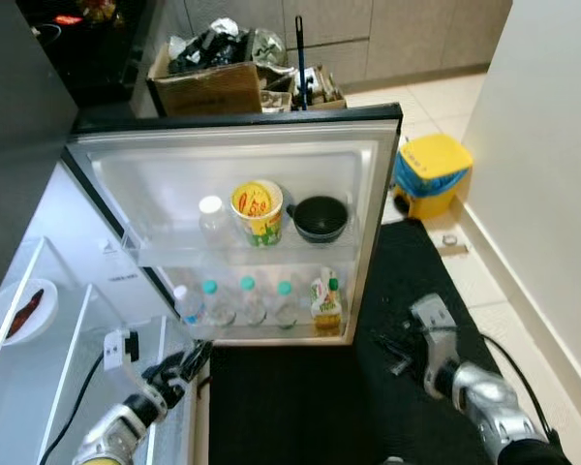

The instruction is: Restocking fridge

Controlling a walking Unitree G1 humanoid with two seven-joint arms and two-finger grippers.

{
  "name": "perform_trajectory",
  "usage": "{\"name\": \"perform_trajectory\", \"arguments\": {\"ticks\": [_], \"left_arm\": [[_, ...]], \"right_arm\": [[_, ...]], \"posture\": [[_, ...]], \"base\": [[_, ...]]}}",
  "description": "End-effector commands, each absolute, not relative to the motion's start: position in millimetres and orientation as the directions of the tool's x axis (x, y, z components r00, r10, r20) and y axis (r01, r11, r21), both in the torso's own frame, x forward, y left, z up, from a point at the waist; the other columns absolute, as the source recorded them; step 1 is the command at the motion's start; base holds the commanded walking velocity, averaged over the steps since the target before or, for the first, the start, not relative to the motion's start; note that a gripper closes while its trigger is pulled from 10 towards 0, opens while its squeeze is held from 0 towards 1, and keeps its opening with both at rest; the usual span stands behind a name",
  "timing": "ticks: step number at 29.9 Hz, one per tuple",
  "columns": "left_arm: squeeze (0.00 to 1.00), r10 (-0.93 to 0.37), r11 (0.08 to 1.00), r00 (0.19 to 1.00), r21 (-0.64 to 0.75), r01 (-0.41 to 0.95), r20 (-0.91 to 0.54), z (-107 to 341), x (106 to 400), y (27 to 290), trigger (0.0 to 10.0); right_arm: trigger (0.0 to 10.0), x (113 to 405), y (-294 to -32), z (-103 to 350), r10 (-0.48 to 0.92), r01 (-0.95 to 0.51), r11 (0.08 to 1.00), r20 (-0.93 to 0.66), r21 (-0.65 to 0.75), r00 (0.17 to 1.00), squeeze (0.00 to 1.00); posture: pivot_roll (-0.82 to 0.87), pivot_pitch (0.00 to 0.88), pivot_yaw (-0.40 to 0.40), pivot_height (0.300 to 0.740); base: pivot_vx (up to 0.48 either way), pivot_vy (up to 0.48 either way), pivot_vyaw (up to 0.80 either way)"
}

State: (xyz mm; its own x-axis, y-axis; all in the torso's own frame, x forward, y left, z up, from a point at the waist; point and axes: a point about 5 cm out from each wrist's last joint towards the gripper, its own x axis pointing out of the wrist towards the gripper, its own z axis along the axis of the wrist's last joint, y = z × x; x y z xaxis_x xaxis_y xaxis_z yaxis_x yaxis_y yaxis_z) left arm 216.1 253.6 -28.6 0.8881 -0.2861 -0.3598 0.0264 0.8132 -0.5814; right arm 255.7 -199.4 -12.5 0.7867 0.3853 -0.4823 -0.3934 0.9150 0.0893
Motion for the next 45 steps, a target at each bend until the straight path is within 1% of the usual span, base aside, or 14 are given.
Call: {"name": "perform_trajectory", "arguments": {"ticks": [1, 5, 8, 10, 14, 16, 17, 19, 20, 21, 24, 33, 37, 45], "left_arm": [[0.00, -0.272, 0.831, 0.865, -0.556, -0.010, -0.422, -38.0, 207.2, 249.6, 10.0], [0.00, -0.199, 0.877, 0.802, -0.467, -0.110, -0.563, -55.7, 190.2, 244.1, 10.0], [0.00, -0.183, 0.880, 0.791, -0.455, -0.133, -0.584, -58.8, 187.1, 242.9, 10.0], [0.00, -0.153, 0.888, 0.761, -0.426, -0.174, -0.630, -65.6, 179.4, 239.8, 10.0], [0.00, -0.139, 0.896, 0.746, -0.403, -0.186, -0.652, -68.1, 176.8, 238.7, 10.0], [0.00, -0.097, 0.912, 0.722, -0.352, -0.211, -0.685, -71.4, 173.0, 238.8, 10.0], [0.00, -0.097, 0.912, 0.722, -0.352, -0.211, -0.685, -71.4, 173.0, 238.8, 10.0], [0.00, -0.065, 0.922, 0.701, -0.312, -0.231, -0.710, -74.6, 167.9, 239.2, 10.0], [0.00, -0.065, 0.922, 0.701, -0.312, -0.231, -0.710, -74.6, 167.9, 239.2, 10.0], [0.00, -0.050, 0.924, 0.690, -0.297, -0.243, -0.722, -76.3, 164.5, 239.9, 10.0], [0.00, -0.028, 0.924, 0.668, -0.274, -0.266, -0.744, -79.5, 158.2, 241.0, 10.0], [0.00, -0.016, 0.932, 0.649, -0.247, -0.266, -0.760, -80.7, 157.7, 240.3, 10.0], [0.00, -0.025, 0.936, 0.655, -0.248, -0.250, -0.756, -79.0, 165.7, 235.1, 10.0], [0.00, -0.033, 0.939, 0.643, -0.243, -0.242, -0.765, -81.4, 160.7, 234.0, 10.0]], "right_arm": [[10.0, 245.9, -205.3, -22.4, 0.331, -0.329, 0.939, -0.519, 0.098, 0.788, 0.00], [10.0, 218.4, -222.0, -46.2, 0.162, -0.147, 0.986, -0.625, 0.077, 0.763, 0.00], [10.0, 212.5, -223.8, -50.8, 0.138, -0.111, 0.990, -0.642, 0.083, 0.754, 0.00], [10.0, 198.7, -226.0, -60.5, 0.101, -0.056, 0.995, -0.682, 0.087, 0.725, 0.00], [10.0, 191.0, -227.3, -65.4, 0.082, -0.029, 0.996, -0.705, 0.086, 0.704, 0.00], [10.0, 175.3, -230.6, -74.5, 0.042, 0.037, 0.995, -0.756, 0.088, 0.654, 0.00], [10.0, 175.3, -230.6, -74.5, 0.042, 0.037, 0.995, -0.756, 0.088, 0.654, 0.00], [10.0, 154.8, -236.1, -83.8, -0.002, 0.119, 0.989, -0.806, 0.085, 0.592, 0.00], [10.0, 154.8, -236.1, -83.8, -0.002, 0.119, 0.989, -0.806, 0.085, 0.592, 0.00], [10.0, 145.9, -238.1, -87.3, -0.018, 0.141, 0.987, -0.826, 0.075, 0.564, 0.00], [10.0, 134.4, -238.1, -92.0, -0.025, 0.138, 0.989, -0.850, 0.056, 0.526, 0.00], [10.0, 132.4, -235.8, -93.6, -0.029, 0.117, 0.992, -0.860, 0.036, 0.510, 0.00], [10.0, 137.6, -236.6, -91.8, -0.028, 0.088, 0.996, -0.858, 0.020, 0.513, 0.00], [10.0, 138.6, -236.3, -91.4, -0.008, 0.052, 0.998, -0.860, 0.021, 0.510, 0.00]], "posture": [[-0.06, 0.042, 0.049, 0.740], [-0.06, 0.021, 0.051, 0.740], [-0.06, 0.016, 0.052, 0.740], [-0.06, 0.012, 0.053, 0.740], [-0.06, 0.009, 0.051, 0.740], [-0.05, 0.007, 0.039, 0.740], [-0.05, 0.007, 0.039, 0.740], [-0.06, 0.011, 0.033, 0.740], [-0.06, 0.011, 0.033, 0.740], [-0.06, 0.012, 0.035, 0.740], [-0.06, 0.012, 0.037, 0.740], [-0.06, 0.000, 0.037, 0.740], [-0.07, 0.000, 0.044, 0.740], [-0.06, 0.000, 0.041, 0.740]], "base": [[0.000, 0.000, 0.00], [0.000, 0.000, 0.00], [0.000, 0.000, 0.00], [0.000, 0.000, 0.00], [0.000, 0.000, 0.00], [0.000, 0.000, 0.00], [0.000, 0.000, 0.00], [0.000, 0.000, 0.00], [0.000, 0.000, 0.00], [0.000, 0.000, 0.00], [0.000, -0.330, 0.00], [0.000, -0.446, 0.00], [0.000, -0.461, 0.71], [0.000, -0.462, 0.67]]}}
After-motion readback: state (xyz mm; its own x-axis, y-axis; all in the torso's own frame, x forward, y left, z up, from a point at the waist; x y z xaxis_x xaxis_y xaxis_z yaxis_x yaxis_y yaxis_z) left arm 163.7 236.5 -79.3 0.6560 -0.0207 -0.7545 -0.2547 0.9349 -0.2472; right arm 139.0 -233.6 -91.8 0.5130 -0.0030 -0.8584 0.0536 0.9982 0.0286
